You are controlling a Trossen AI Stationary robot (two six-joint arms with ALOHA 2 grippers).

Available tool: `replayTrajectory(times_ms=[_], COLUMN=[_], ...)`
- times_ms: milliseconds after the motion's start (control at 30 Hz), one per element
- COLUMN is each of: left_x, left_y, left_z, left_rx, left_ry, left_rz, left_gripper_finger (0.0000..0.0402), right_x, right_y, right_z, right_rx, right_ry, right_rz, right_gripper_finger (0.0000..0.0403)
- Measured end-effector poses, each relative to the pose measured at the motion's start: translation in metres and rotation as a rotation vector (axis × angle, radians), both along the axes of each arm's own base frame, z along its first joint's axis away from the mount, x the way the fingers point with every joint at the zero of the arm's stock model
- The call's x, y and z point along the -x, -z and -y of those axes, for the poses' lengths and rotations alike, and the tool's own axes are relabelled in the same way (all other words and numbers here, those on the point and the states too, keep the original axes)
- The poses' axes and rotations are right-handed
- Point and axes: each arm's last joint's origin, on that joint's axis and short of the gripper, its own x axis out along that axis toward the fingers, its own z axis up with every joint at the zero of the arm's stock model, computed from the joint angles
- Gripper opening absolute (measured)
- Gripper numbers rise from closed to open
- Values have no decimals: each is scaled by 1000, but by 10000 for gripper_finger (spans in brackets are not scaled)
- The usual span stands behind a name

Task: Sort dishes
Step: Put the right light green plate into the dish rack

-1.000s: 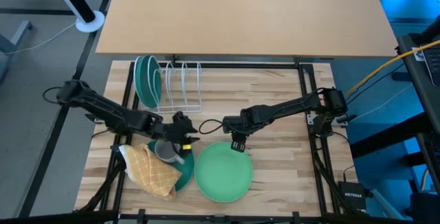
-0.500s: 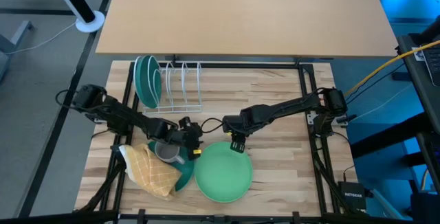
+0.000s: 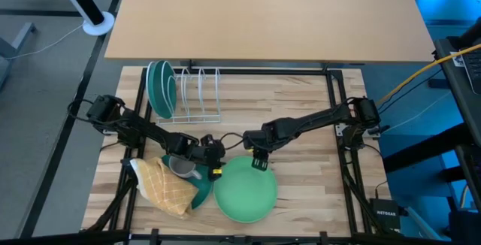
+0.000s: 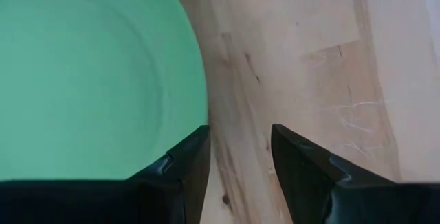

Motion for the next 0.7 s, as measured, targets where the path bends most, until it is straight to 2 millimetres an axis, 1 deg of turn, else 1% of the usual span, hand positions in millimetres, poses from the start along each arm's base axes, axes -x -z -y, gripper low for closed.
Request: replayTrajectory(times_ms=[400,700], left_x=[-2,-2], left_y=[-3,-4], left_z=[1,3], left_rx=[46,94], left_ry=[-8,-54], left_rz=[28,42], left_gripper_finger=[141,141], right_x=[0,-1], right_y=[0,0], right_z=[1,2], right_rx=[20,49], right_ry=[6,15], right_rz=[6,11], right_gripper_finger=[159,159])
